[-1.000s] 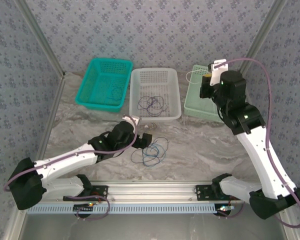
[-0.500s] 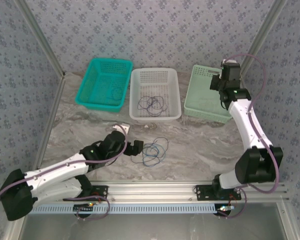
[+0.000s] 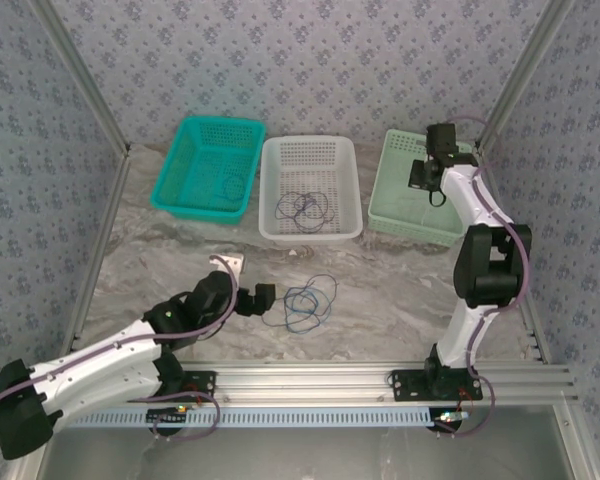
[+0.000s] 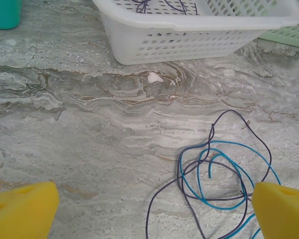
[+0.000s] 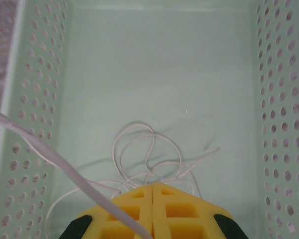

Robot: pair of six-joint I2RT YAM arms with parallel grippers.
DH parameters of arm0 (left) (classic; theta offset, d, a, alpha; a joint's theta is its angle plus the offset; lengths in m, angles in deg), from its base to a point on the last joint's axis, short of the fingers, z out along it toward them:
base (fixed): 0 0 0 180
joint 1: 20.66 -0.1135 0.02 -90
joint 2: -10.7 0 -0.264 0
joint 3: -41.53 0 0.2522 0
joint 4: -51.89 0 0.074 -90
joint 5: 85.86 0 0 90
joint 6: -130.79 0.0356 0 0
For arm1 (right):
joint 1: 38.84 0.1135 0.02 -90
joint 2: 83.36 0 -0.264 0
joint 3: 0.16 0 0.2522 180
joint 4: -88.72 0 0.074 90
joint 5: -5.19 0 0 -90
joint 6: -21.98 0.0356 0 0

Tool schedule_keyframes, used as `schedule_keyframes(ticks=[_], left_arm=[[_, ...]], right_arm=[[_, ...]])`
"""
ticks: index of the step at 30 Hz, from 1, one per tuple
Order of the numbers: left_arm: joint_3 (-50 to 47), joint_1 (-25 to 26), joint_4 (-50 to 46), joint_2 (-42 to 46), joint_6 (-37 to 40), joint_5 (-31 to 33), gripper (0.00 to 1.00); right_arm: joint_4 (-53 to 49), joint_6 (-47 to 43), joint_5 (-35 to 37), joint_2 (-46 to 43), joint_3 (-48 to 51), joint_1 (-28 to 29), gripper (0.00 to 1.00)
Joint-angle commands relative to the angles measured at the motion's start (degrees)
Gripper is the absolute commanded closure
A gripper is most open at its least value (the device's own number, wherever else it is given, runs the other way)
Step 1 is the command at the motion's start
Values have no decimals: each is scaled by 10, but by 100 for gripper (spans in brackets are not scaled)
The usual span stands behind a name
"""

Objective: Untangle the cables

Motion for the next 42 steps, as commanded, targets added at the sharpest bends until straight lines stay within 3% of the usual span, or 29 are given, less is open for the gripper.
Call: schedule_keyframes(ticks=[1,7,14,16,20,25,29,36,42], left_arm=[[-4,-3,-15,14,-8,16,1],[-4,-3,-16,17,-9,17,0],[1,-3,-19,17,-8,16,1],[1,-3,-19,16,-9,17,1],[0,-3,-20,17,-10,16,1],[1,-2,-21,17,-10,16,0],[1,-3,-20,16,-11,16,0],[-1,-3,-18,12,-14,15,1],[1,-3,-19,12,-15,15,0]], right_arm=[[-57,15,-10,16,-23,-9,100],[-97,9,-55,54,-46,-20,100],[-101,8,-57,61,-46,-20,100],[-103,5,-57,62,-48,-20,92],[-103,0,-56,62,-46,-21,88],[-96,8,-63,55,-39,-24,74],[-81,18,-65,38,-29,-26,43],[-68,27,-71,10,-21,-25,25],[-77,22,-71,6,-26,-25,1]])
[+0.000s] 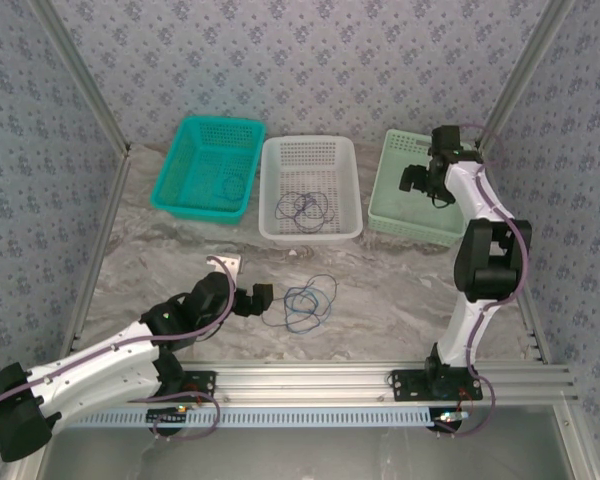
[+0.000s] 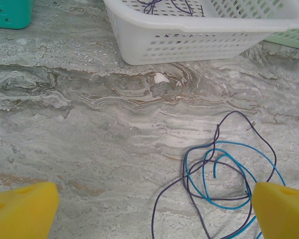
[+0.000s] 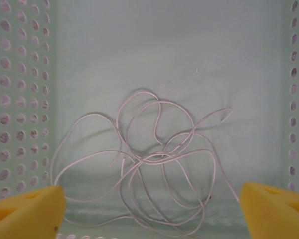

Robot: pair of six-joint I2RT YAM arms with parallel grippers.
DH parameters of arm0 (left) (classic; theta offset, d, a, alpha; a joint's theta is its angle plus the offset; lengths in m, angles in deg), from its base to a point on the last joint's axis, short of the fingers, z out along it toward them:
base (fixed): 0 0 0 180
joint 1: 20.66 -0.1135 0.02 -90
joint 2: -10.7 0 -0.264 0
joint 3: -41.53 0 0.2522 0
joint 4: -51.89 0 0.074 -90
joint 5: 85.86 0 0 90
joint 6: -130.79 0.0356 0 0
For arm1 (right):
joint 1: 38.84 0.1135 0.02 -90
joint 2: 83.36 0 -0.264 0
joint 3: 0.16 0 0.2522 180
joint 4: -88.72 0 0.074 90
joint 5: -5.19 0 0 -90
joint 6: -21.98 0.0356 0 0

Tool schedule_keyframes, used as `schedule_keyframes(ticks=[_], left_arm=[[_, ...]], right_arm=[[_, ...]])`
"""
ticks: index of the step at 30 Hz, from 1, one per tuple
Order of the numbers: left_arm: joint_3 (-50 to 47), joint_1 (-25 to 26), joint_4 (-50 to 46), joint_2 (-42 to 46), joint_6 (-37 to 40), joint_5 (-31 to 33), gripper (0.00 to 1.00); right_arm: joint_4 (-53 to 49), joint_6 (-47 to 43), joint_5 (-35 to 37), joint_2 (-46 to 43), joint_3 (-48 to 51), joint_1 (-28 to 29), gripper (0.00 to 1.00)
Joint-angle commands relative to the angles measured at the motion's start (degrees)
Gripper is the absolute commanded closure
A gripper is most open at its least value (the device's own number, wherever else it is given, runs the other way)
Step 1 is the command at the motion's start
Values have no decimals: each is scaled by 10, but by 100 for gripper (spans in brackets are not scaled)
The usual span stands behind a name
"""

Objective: Untangle the cables

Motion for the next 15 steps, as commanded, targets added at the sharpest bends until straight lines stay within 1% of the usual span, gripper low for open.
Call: schedule_keyframes(ticks=[1,6,15], left_arm=[[2,-3,-8,2,-8,4,0],[3,-3,-8,1,-8,4,1],[4,-3,-8,-2,-11,4,0]], right_arm=[[-9,0,-4,-18,1,-4,0],[13,15,-4,-42,25,-4,0],[32,29,17,-77,51,-2,0]])
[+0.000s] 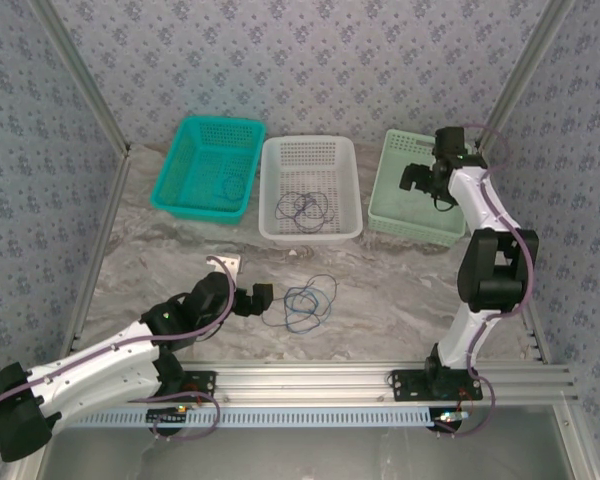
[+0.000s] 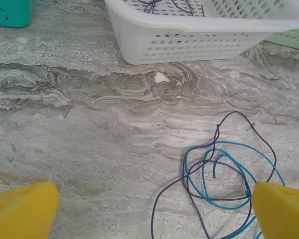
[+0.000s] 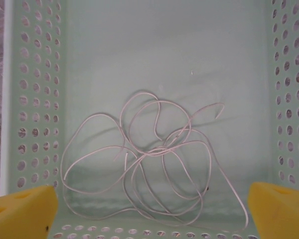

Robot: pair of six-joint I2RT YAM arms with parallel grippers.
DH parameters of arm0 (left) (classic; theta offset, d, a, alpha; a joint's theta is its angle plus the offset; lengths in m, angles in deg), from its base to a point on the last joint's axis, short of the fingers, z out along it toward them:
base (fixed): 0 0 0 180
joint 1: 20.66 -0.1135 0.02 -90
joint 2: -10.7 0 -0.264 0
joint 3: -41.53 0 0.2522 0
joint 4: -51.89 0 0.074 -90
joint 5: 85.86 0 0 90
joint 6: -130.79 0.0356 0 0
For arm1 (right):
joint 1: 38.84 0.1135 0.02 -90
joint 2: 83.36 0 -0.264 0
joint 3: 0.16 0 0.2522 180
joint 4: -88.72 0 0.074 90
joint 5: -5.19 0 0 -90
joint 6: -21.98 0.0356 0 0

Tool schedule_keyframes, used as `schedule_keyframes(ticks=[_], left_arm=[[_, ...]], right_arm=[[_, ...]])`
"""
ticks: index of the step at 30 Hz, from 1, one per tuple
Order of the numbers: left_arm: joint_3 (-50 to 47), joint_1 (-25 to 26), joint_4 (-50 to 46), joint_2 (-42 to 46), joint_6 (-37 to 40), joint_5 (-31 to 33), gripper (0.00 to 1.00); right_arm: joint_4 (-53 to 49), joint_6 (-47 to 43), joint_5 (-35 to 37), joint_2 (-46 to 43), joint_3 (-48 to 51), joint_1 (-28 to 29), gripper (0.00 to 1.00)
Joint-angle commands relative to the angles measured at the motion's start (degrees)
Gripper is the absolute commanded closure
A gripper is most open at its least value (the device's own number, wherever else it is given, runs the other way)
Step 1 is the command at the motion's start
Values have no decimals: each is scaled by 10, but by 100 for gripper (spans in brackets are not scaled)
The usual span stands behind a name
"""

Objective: Untangle the cables

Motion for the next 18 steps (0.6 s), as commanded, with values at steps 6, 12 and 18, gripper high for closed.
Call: schedule_keyframes(ticks=[6,12,18], left_arm=[[6,-3,-7,-11,-13,6,1],[9,-3,-3,-24,-17,7,1],[19,-3,-6,-35,-17,9,0]], right_arm=[[73,37,43,-92,65,7,0],[73,30,38,-129,68,22,2],[76,25,47,-162,85,50,1]])
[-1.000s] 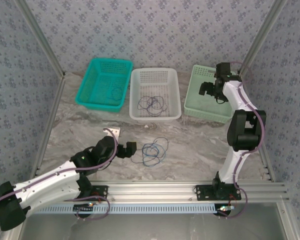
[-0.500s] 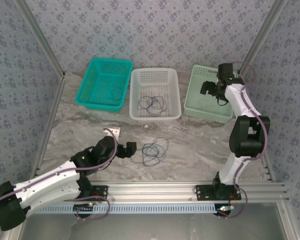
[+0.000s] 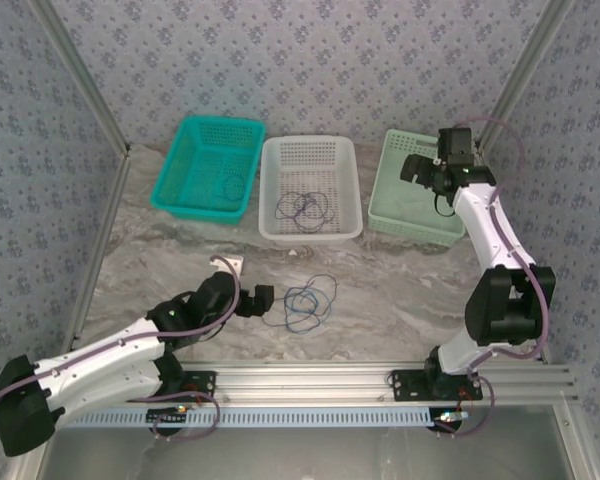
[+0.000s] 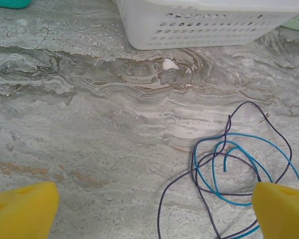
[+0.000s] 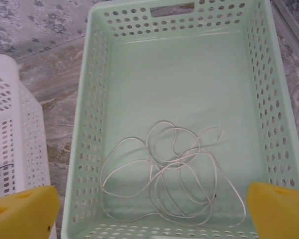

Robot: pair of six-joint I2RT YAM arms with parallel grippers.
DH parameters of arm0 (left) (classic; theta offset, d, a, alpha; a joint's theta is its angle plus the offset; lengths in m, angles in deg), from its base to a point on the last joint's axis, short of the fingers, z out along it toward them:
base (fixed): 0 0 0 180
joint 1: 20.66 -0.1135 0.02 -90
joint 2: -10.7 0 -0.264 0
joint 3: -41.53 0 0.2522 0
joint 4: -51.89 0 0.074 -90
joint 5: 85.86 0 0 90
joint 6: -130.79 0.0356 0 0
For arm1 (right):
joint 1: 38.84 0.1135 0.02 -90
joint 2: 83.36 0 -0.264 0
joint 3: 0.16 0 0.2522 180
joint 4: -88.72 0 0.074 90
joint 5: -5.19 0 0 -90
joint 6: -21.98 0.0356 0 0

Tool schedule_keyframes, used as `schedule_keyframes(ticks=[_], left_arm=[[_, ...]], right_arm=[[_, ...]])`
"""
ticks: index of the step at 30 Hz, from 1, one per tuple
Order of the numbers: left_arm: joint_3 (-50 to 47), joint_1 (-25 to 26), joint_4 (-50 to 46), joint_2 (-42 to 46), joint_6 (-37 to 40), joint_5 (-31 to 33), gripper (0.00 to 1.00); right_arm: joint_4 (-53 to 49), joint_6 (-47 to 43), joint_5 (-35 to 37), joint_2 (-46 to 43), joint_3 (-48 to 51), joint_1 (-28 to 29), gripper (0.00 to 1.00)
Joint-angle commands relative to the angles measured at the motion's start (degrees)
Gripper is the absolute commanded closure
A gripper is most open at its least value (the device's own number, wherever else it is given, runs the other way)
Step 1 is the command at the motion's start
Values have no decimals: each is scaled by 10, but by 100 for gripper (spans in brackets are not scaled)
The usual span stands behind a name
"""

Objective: Untangle the cables

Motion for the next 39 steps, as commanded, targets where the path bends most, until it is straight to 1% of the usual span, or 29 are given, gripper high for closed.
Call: schedule_keyframes(ticks=[1,10,13,16,19,24,29,34,39], left_arm=[[21,-3,-6,-4,-7,11,1],[18,-3,-10,-4,-13,21,0],[18,-3,-21,-2,-20,30,0],[15,-2,-24,2,-24,35,1],[11,-3,-26,10,-26,36,1],[6,-4,-40,29,-30,48,1],[-2,-6,-27,38,-36,60,0],[6,-10,-28,23,-47,65,1],[5,-10,-40,23,-50,60,0]], right_arm=[[4,0,15,-30,13,18,1],[32,-20,40,-95,73,96,1],[53,-41,12,-125,108,131,3],[58,-53,4,-151,138,164,6],[56,-61,-22,-170,168,187,9],[58,-66,-32,-216,214,230,12],[70,-51,-41,-260,260,281,14],[43,-20,-39,-251,280,352,15],[59,31,-39,-251,327,392,18]])
